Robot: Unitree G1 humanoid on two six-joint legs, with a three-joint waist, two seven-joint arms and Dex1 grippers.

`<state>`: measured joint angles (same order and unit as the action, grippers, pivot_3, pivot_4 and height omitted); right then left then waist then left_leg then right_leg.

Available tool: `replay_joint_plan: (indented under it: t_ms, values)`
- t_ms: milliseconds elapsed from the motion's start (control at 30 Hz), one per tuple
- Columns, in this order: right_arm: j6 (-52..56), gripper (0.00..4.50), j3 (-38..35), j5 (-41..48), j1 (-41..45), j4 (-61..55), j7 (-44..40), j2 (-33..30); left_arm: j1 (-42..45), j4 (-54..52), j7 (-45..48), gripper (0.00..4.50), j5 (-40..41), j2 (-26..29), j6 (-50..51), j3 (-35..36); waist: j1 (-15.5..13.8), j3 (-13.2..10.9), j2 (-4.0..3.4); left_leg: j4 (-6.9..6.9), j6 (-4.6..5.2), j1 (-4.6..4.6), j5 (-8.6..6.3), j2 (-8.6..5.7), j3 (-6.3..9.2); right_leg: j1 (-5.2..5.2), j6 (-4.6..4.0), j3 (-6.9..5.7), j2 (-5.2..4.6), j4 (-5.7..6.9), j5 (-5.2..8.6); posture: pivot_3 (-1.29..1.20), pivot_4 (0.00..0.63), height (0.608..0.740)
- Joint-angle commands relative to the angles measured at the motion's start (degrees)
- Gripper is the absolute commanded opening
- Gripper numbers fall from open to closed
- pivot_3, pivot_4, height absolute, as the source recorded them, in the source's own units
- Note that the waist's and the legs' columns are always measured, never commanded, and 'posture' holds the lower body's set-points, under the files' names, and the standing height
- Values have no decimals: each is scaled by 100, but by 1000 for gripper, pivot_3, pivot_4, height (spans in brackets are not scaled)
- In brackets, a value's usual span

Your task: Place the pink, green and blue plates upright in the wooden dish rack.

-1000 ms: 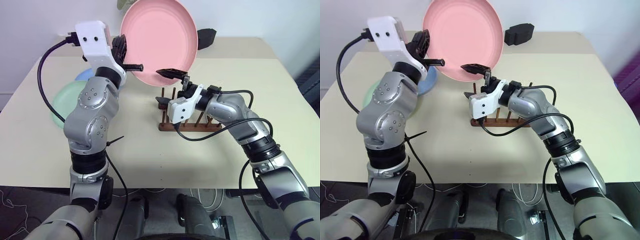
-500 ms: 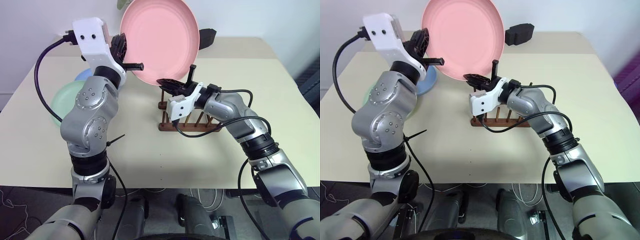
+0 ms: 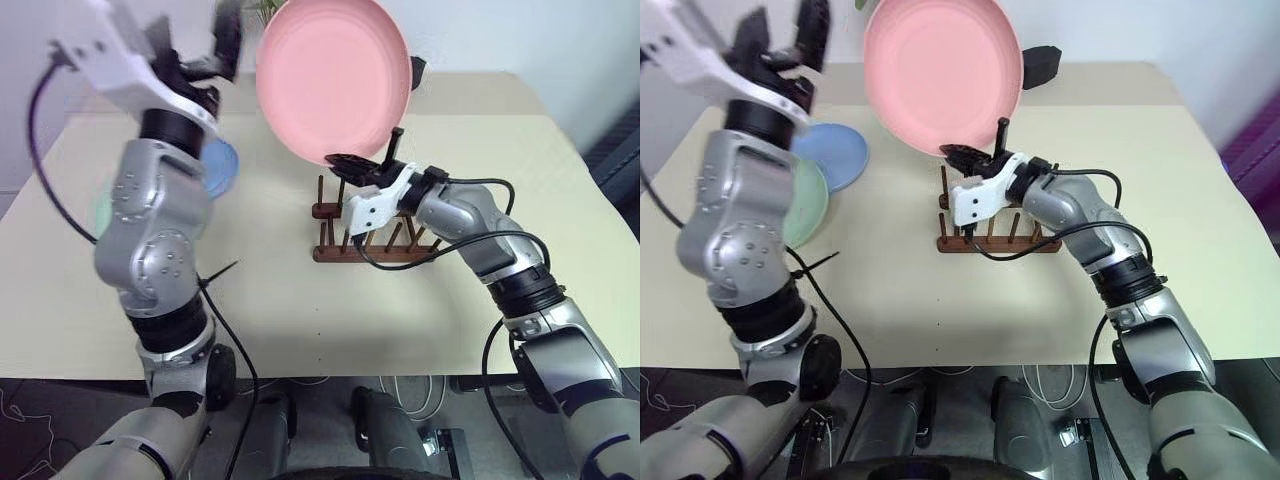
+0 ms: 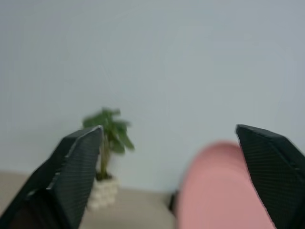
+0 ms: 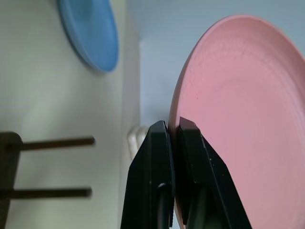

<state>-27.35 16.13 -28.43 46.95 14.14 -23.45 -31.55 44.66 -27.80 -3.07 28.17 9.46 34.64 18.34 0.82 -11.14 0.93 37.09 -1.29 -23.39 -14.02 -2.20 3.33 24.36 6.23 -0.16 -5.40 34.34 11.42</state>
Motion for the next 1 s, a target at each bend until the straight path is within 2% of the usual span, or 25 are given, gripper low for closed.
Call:
replay_joint_plan:
  t_ms: [33,133,267,400,500,633,767,1000]
  values:
    - [116,0,-795,1347,127,-183,-349,-127,-328,-210,420,4440,139,515,-128,285,0,0,0,1,0,0,0,0,0,0,0,1,0,0,0,0,150,738]
    - [526,0,-1323,2710,70,-364,-1015,-213,-880,-220,945,4440,456,958,-44,484,-4,0,0,3,2,0,0,1,-1,-2,0,1,0,1,0,0,150,738]
    - [2151,0,-2303,5020,-6,-938,-1772,-239,-2012,-309,1918,4440,974,1430,4,554,-12,0,-1,3,5,0,-2,5,0,-5,0,2,-1,2,0,0,150,738]
    - [3976,0,-3178,7093,-325,-1401,-2197,-353,-2948,-356,2672,4440,1134,1765,-7,317,-19,0,-1,4,8,2,-4,11,2,-6,-4,1,-2,5,1,0,150,738]
    - [5249,0,-3810,8613,-746,-1735,-2277,-487,-3645,-459,3250,4440,1028,2114,27,-113,-21,0,-2,3,12,3,-6,16,1,-10,-22,2,-3,3,11,0,150,738]
    - [6063,0,-4241,9545,-1136,-2029,-2196,-555,-4026,-460,3511,4440,834,2318,-70,-528,-19,-1,-11,4,14,4,-7,17,-1,-5,-28,6,-4,5,12,0,150,738]
    - [6690,0,-4571,10360,-1609,-2277,-1945,-586,-4119,-347,3588,4440,702,2230,-103,-931,-22,3,-13,6,15,5,-7,17,-4,-6,-29,6,-3,4,11,0,150,738]
    - [7090,0,-4680,11061,-2116,-2713,-1401,-529,-4192,-185,3782,4440,439,2101,-238,-1568,-21,5,-17,7,16,5,-7,17,-9,-6,-28,7,-2,5,11,0,150,738]
